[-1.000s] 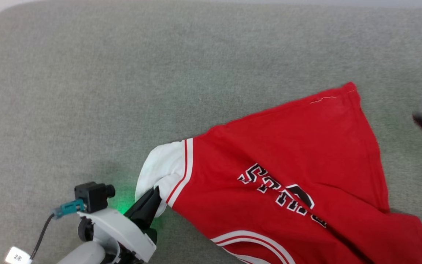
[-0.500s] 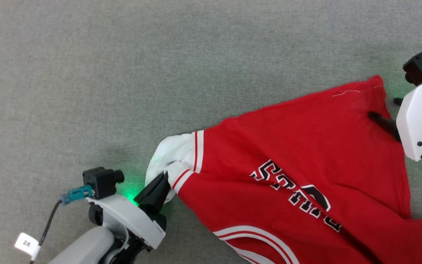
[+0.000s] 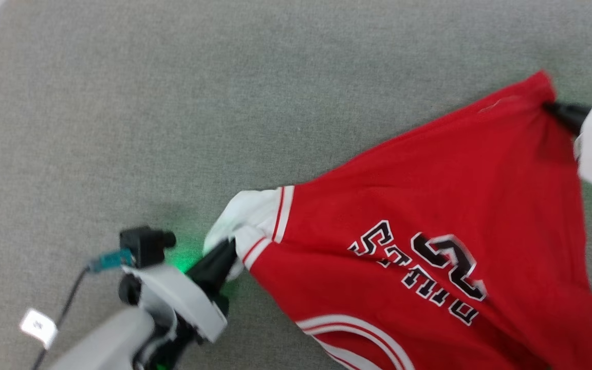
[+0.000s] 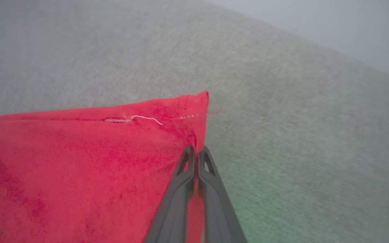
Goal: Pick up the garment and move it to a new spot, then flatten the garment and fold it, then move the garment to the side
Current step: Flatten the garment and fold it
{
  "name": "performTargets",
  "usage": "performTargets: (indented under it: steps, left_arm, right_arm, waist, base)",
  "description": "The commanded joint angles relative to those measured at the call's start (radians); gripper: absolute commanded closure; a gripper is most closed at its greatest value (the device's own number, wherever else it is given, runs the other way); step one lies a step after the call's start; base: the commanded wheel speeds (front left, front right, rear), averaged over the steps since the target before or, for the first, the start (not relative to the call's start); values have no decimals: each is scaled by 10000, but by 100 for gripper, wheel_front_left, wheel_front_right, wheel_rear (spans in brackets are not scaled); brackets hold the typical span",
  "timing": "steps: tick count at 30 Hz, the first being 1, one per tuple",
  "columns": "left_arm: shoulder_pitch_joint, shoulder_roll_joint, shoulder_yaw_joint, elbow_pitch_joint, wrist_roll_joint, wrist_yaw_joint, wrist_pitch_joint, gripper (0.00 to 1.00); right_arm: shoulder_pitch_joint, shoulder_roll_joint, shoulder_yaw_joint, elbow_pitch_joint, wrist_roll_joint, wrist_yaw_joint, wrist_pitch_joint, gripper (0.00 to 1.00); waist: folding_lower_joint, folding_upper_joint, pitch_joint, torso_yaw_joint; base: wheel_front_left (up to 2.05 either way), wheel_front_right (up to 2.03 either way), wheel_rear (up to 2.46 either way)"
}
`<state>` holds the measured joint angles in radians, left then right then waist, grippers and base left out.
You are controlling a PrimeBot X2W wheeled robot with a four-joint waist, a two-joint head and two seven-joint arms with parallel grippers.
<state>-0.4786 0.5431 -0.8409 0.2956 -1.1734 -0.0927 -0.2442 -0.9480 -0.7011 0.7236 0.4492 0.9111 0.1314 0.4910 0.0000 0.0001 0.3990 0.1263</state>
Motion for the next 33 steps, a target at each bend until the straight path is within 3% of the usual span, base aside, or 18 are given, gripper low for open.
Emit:
performTargets:
  steps: [1, 7, 15, 23, 28, 33]
  left_arm:
    - [-430, 170, 53, 114, 125, -6, 144, 100]
    - [-2417, 125, 344, 209, 132, -235, 904, 100]
    - [-6765, -459, 1305, 1634, -65, -352, 1551, 100]
    - [-11136, -1089, 2491, 4164, 395, -302, 426, 100]
    - [-11886, -1325, 2439, 4998, 318, -342, 295, 100]
    - [-10494, -1198, 1836, 4046, -357, -355, 254, 100]
  right_arm:
    - [-201, 9, -220, 278, 113, -15, -353, 100]
    - [-1119, -5, -1202, 1347, 302, -15, -1734, 100]
    - [-3514, 547, -2472, 3056, -364, -17, -3675, 100]
    - [-6170, 1394, -3576, 4725, -624, -28, -5621, 100]
    - [-6793, 1555, -3457, 5358, -739, -29, -5935, 100]
    - [-5877, 1516, -2778, 5052, -420, -25, -5712, 100]
  waist:
    - [0, -1, -185, -98]
    - [0, -1, -199, -265]
    - [0, -1, 507, -907]
    - [0, -1, 989, -1472]
    - [0, -1, 1043, -1467]
    - [0, -1, 1179, -1352]
  base:
    - [0, 0, 0]
    - [0, 0, 0]
    - [0, 0, 0]
    - [0, 0, 0]
    - [0, 0, 0]
    - [0, 0, 0]
